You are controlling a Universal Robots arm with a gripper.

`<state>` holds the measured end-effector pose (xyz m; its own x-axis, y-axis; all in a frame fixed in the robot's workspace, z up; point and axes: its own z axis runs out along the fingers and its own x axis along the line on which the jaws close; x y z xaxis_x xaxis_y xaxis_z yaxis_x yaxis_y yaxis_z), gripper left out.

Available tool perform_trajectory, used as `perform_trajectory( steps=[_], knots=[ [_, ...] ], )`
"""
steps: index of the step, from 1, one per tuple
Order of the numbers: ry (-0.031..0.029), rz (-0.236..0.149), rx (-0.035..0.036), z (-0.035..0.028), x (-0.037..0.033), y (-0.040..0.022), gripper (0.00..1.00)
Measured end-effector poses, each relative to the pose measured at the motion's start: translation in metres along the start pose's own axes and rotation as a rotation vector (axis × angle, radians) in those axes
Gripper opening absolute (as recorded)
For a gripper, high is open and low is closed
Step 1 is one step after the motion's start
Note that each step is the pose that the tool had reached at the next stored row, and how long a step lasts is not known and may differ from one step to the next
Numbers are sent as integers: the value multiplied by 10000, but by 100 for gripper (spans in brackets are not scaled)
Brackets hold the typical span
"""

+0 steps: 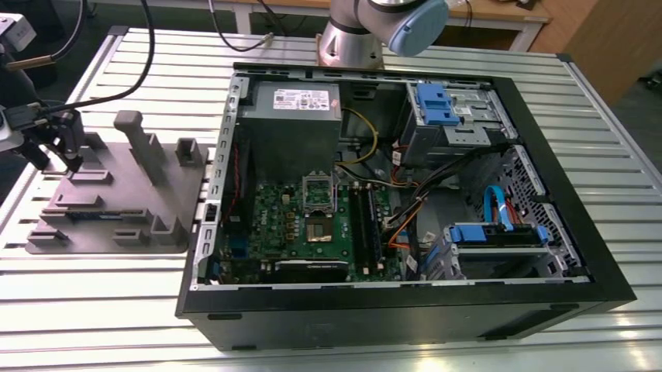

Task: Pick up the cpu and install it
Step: 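Pick up the cpu and move it towards the insertion slot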

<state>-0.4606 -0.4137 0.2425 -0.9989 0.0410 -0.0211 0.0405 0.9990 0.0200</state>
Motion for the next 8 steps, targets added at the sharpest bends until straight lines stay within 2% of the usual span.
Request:
perform_trajectory(
  steps=[8],
  knots=[
    [-1,0,0,-23,0,0,47]
  ],
)
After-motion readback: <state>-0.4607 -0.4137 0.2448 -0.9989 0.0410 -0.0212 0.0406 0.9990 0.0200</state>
